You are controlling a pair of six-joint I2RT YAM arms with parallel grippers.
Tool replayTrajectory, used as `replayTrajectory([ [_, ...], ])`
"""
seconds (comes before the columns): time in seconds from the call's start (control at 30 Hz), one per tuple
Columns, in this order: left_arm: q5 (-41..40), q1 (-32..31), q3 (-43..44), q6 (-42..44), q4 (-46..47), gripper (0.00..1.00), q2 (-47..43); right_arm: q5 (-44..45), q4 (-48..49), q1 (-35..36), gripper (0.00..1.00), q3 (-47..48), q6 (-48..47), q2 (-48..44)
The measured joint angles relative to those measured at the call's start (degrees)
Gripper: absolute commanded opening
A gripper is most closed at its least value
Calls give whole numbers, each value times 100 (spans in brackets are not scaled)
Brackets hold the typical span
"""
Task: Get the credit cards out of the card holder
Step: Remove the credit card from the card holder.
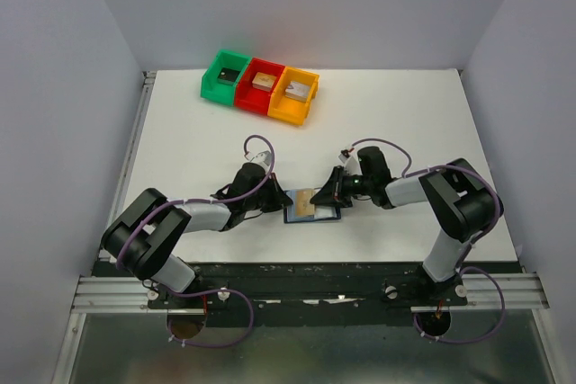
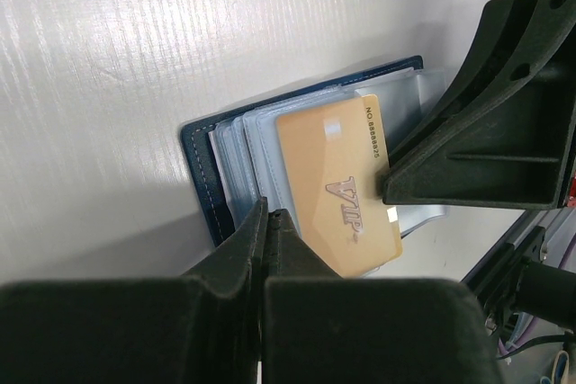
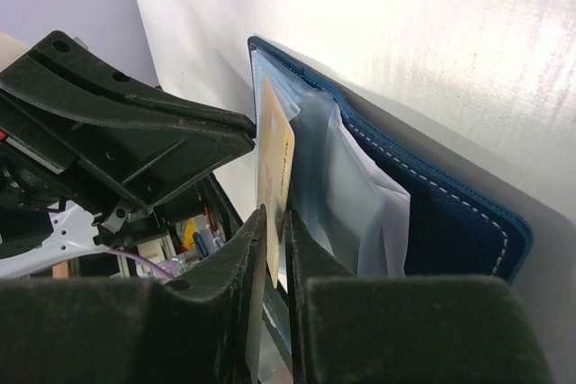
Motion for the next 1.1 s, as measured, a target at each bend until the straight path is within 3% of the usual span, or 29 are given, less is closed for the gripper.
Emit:
replayTrajectory([
  [0.43,0,0,-31,-2,42,0,-7,4,-2,-39,9,-61,-9,-74],
  [0.7,9,0,-31,2,68,0,7,-57,118,-39,33,-63,63,-72],
  [1.1,136,0,20,4,313,0,188,-179,520,-39,37,-63,319,234],
])
